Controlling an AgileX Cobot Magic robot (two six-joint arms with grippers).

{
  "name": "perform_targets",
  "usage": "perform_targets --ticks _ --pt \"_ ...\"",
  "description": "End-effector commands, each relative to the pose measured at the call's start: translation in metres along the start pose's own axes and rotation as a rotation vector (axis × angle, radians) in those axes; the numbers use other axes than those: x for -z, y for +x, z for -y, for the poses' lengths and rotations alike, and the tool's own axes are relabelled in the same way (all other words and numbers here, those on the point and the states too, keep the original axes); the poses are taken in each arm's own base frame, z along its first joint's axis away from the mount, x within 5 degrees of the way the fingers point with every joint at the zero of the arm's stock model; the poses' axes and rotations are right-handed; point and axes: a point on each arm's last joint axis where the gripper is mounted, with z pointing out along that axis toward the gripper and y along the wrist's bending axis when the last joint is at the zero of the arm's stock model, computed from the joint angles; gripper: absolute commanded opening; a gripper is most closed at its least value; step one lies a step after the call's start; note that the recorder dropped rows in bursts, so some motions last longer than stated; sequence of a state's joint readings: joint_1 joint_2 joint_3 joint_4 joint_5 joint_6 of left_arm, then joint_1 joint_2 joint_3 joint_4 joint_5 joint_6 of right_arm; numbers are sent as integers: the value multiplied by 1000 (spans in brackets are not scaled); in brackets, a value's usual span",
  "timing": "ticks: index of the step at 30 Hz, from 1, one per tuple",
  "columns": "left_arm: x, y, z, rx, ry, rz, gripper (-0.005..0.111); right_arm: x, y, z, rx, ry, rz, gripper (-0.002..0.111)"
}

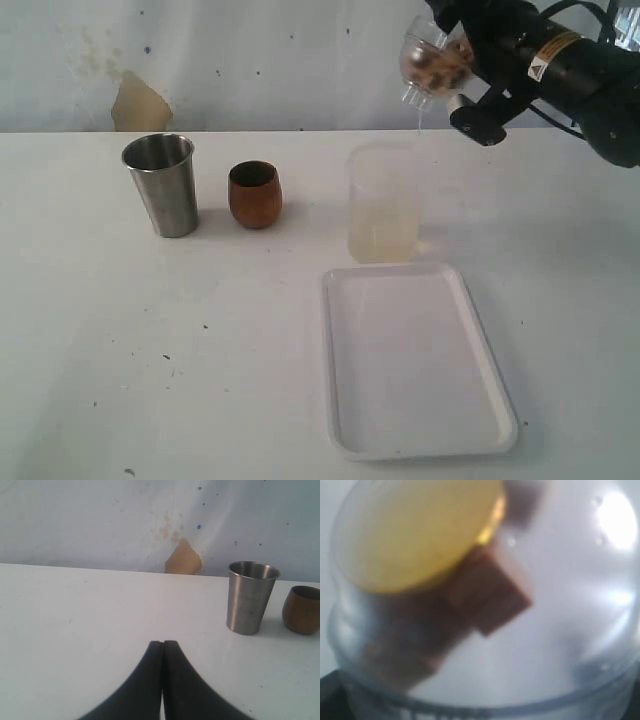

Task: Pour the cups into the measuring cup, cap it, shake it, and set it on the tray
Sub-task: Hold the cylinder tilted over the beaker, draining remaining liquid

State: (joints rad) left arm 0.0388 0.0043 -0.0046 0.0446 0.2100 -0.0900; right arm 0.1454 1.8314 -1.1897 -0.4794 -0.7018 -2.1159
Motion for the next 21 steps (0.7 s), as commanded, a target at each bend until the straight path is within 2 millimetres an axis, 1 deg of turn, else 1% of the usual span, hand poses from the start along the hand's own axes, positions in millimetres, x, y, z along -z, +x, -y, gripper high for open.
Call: perform_targets --ticks 1,6,16,21 --pt "0 1 0 -2 1 9 0 3 17 12 37 52 -51 0" --pt "0 1 0 -2 1 9 0 5 23 17 45 53 -60 0" --pt "0 1 0 -2 1 9 0 6 26 19 48 47 -61 0" --pt "0 1 0 -2 1 9 0 6 25 29 51 69 -59 0"
